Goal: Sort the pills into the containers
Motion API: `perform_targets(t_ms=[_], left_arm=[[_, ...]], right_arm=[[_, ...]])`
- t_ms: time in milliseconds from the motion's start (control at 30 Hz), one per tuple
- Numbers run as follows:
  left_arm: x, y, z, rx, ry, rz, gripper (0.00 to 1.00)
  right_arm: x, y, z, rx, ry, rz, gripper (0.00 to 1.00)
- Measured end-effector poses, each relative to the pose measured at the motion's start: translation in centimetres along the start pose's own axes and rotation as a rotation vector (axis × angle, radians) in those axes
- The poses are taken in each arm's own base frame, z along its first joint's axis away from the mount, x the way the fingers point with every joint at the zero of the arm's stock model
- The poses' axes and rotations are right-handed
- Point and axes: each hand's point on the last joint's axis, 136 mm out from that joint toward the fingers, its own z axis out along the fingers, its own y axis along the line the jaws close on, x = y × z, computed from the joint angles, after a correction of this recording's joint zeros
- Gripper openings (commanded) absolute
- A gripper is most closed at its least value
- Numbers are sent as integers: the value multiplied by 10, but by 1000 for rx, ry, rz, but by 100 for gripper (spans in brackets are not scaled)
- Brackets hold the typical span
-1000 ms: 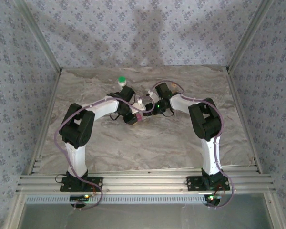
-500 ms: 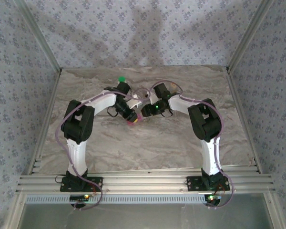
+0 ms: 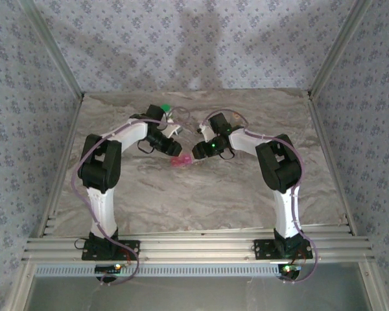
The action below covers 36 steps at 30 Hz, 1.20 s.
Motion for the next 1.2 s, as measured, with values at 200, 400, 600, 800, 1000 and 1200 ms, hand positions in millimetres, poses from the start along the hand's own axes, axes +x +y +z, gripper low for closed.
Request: perform_targets(t_ms=[200, 400, 600, 800, 1000, 1200], left_arm=[[-8, 11, -2, -54, -28, -30, 50], [-16, 15, 0, -85, -45, -36, 49], [-18, 13, 8, -133, -42, -15, 48], [-40, 2, -29, -242, -194, 17, 54], [-76, -23, -143, -397, -590, 69, 72], [-92, -13, -181, -506, -743, 27, 99]], right_arm=[[1, 0, 0, 0, 4, -9, 56], [1, 0, 0, 0, 5, -12, 56], [2, 1, -2, 0, 6, -5, 56], [5, 1, -6, 3, 20, 18, 60], [10, -2, -19, 33, 43, 62, 65], [-17, 9, -63, 66, -57, 52, 100]])
